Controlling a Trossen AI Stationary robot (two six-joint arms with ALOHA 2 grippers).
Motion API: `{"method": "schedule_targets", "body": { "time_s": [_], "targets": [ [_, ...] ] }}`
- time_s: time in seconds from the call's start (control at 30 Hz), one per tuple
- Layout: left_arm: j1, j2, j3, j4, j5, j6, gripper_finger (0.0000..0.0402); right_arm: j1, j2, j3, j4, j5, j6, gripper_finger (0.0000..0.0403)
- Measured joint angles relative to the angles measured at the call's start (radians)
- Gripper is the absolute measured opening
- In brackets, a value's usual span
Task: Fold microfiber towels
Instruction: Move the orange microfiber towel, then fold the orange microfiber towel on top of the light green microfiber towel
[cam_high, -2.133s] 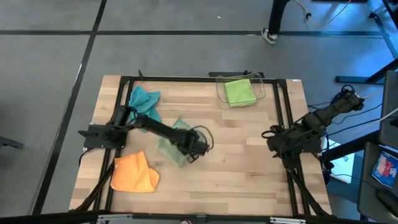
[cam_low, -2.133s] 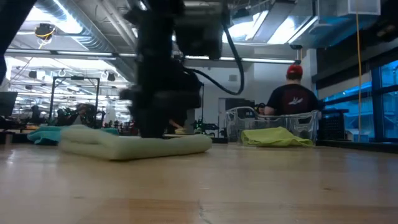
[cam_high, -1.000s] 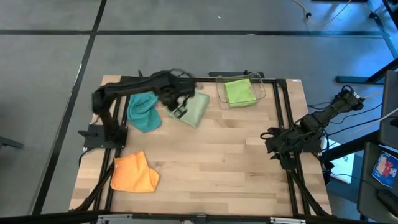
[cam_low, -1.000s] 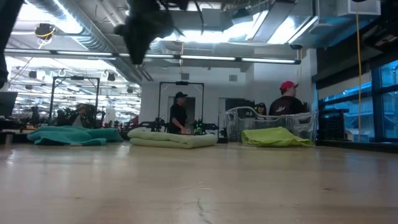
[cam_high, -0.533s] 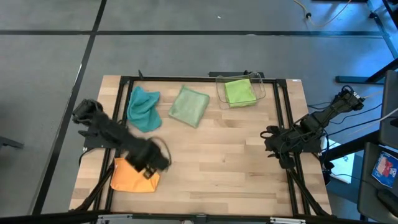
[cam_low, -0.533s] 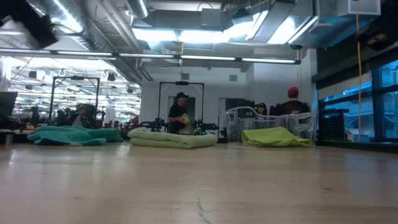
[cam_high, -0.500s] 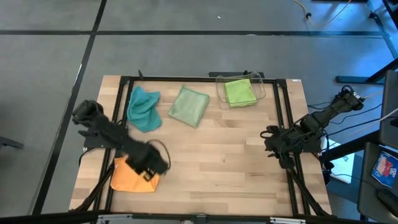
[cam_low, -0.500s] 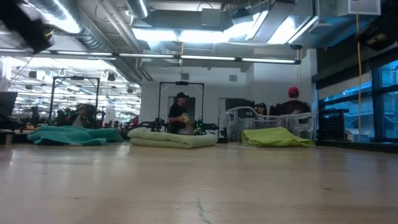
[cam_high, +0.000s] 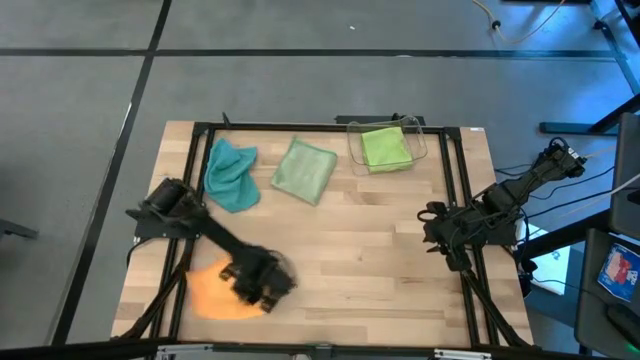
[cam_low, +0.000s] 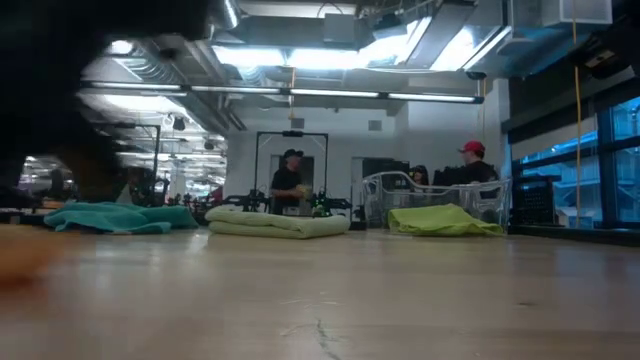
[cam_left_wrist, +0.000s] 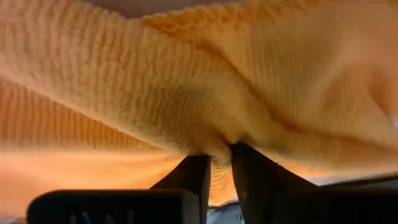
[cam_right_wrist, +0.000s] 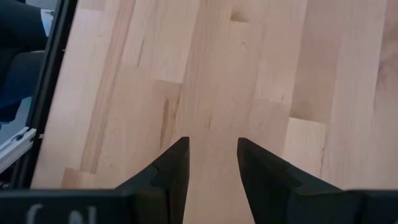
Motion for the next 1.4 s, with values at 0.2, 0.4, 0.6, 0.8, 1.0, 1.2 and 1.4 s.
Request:
{"method": "schedule_targets", "body": {
  "time_s": [0.2,0.4,0.6,0.8,1.0,1.2,1.4],
  "targets": [
    [0.167,0.032,0.205,0.065,-0.491,0.279,0.0042,0.000,0.002,0.000,0.019,0.002,0.036,0.0138],
    [0.258,0.028,0.318,0.273,-0.680,0.534,0.0037,0.000,0.003,0.000,0.022,0.001,0.060,0.0138],
    [0.238,0.029,0.462,0.088,-0.691,0.652,0.0037,0.000,0.004,0.000,0.027,0.063,0.049,0.0138],
    [0.176,0.029,0.535,-0.192,-0.709,0.645,0.0036,0.000,0.013,0.000,0.120,0.256,0.031,0.0138],
    [0.154,0.019,0.536,-0.481,-0.744,0.598,0.0036,-0.027,0.052,0.000,0.187,0.330,0.056,0.0138],
    [0.281,-0.005,0.482,-0.638,-0.728,0.617,0.0023,-0.071,0.097,0.000,0.187,0.320,0.054,0.0138],
    [0.406,-0.074,0.280,-0.372,-0.650,0.635,0.0004,-0.080,0.136,0.000,0.183,0.272,0.050,0.0138]
  ]
}}
